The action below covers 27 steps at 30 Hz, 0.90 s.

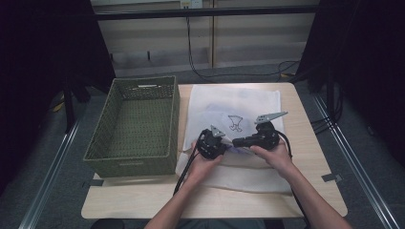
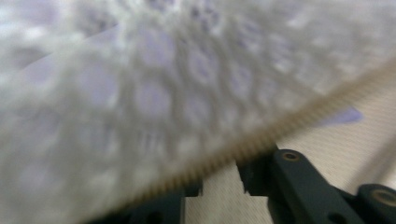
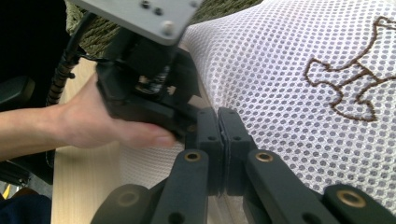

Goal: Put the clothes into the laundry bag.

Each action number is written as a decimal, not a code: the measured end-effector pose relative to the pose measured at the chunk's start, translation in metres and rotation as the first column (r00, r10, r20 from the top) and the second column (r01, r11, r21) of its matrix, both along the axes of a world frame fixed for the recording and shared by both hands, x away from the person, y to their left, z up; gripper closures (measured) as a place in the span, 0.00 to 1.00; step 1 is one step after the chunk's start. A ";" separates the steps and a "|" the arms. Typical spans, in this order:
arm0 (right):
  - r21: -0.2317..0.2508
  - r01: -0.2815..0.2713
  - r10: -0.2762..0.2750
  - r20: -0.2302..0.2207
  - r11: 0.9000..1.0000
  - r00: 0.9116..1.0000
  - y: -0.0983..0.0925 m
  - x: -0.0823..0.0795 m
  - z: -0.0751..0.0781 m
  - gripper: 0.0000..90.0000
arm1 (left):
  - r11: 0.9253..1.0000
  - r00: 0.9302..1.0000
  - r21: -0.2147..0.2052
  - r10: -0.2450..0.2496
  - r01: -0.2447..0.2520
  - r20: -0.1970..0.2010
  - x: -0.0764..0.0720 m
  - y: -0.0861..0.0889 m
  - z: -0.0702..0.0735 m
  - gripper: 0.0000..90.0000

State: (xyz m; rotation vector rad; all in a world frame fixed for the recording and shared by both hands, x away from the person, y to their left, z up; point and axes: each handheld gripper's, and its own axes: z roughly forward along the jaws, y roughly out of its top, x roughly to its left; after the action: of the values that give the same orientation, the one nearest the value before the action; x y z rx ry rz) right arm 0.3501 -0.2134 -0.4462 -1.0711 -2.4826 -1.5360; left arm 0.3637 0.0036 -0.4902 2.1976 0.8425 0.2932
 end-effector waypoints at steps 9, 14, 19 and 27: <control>0.008 0.020 -0.020 0.005 1.000 1.000 -0.006 0.002 0.000 0.99 | 0.995 0.997 -0.067 -0.077 0.076 -0.013 -0.011 0.017 0.018 0.71; 0.012 0.030 -0.030 0.013 0.999 0.999 -0.008 0.001 0.003 0.98 | 0.987 0.994 -0.123 -0.107 0.107 0.004 -0.023 0.029 0.034 0.69; 0.008 0.027 -0.028 0.015 1.000 1.000 -0.008 -0.001 0.004 0.98 | 0.981 0.988 -0.122 -0.144 0.149 0.048 -0.043 0.041 0.050 0.63; -0.009 0.028 -0.028 -0.001 1.000 1.000 -0.007 -0.004 -0.001 0.97 | 0.964 0.979 -0.182 -0.179 0.194 0.093 -0.056 0.064 0.070 0.68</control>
State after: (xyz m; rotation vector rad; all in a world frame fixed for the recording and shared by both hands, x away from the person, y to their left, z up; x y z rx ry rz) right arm 0.3464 -0.2202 -0.4471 -1.1118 -2.4865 -1.5328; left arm 0.3075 0.0673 -0.4199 2.0555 0.5911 0.1932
